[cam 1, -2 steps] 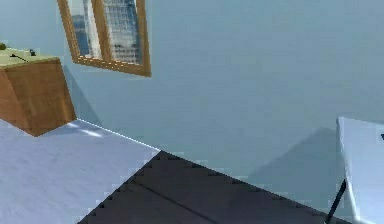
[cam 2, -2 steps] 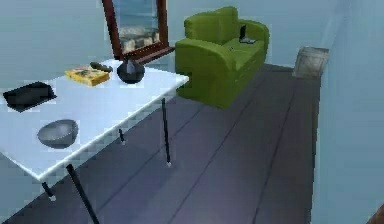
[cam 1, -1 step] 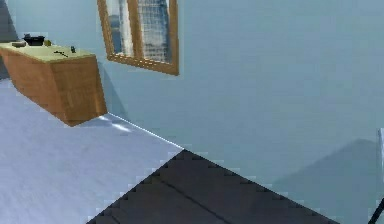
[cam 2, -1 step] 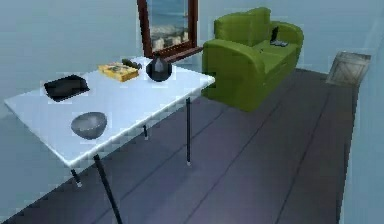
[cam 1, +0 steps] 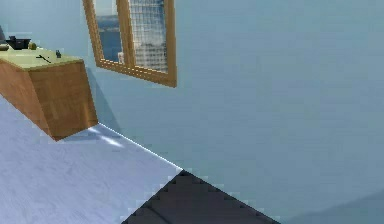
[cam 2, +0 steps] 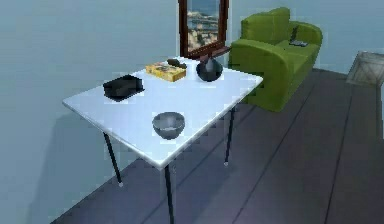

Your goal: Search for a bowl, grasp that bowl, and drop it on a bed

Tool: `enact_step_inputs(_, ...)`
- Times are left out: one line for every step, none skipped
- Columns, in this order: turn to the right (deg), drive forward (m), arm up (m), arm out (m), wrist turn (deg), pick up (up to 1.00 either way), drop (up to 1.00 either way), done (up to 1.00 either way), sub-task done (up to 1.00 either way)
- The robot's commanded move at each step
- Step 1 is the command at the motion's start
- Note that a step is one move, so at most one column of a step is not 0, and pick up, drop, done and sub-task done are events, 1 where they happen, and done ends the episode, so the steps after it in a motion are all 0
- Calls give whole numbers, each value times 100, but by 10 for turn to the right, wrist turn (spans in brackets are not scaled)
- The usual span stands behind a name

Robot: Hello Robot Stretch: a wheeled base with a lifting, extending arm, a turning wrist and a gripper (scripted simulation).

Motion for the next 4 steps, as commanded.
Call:
enact_step_inputs(0, 0, 50, 0, 0, 0, 0, 0, 0)
enact_step_inputs(0, 0, 38, 0, 0, 0, 0, 0, 0)
enact_step_inputs(0, 0, 0, 38, 0, 0, 0, 0, 0)
enact_step_inputs(0, 0, 0, 0, 450, 0, 0, 0, 0)
